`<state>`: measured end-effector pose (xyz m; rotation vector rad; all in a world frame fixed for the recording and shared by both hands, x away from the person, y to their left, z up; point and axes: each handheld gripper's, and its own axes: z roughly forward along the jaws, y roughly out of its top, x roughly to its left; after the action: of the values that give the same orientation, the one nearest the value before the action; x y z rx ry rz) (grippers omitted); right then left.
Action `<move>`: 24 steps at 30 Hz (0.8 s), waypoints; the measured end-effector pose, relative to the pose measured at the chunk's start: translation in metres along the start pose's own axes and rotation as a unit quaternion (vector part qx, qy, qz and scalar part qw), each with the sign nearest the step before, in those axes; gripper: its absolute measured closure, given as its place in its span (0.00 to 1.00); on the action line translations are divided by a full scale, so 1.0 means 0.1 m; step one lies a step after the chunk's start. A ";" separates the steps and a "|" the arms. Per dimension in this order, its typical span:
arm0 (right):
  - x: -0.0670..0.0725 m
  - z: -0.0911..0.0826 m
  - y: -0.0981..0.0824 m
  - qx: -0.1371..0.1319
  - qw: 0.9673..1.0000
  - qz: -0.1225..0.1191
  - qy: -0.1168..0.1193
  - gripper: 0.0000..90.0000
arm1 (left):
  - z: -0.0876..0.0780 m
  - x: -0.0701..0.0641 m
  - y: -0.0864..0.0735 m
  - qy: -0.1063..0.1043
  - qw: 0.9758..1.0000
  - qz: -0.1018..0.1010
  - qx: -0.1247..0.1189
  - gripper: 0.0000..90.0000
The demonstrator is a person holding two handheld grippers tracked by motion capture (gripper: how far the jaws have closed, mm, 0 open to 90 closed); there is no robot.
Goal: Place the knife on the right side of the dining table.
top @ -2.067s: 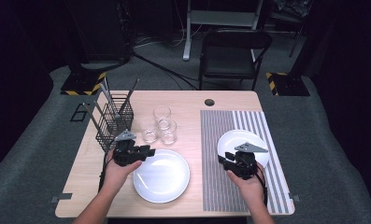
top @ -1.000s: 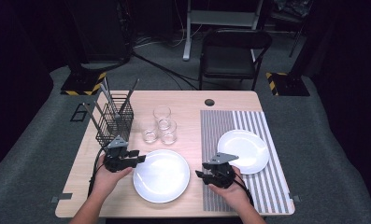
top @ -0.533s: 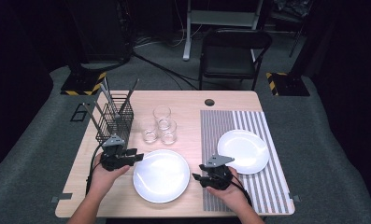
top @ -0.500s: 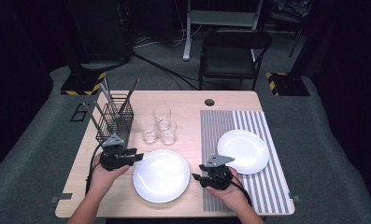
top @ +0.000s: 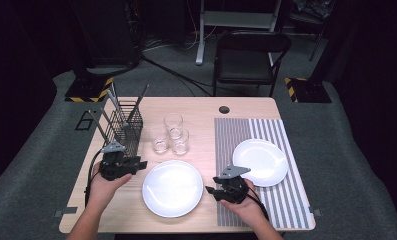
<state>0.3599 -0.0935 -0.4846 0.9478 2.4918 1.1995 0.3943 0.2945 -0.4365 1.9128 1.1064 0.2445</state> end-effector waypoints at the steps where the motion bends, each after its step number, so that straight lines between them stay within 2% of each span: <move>1: 0.00 0.00 0.00 -0.001 1.000 0.001 -0.002 0.58 | -0.02 0.01 0.01 0.000 1.000 0.001 0.004 0.64; 11: 0.01 -0.03 0.01 -0.003 1.000 -0.001 0.002 0.59 | -0.29 0.08 0.09 0.014 1.000 -0.009 -0.014 0.66; 24: 0.01 -0.02 0.01 -0.002 1.000 0.006 0.001 0.59 | -0.51 0.16 0.14 0.044 0.999 -0.018 -0.024 0.67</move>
<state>0.3589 -0.0939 -0.4826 0.9617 2.4890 1.2092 0.3842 0.3341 -0.3995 1.8529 1.1811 0.3347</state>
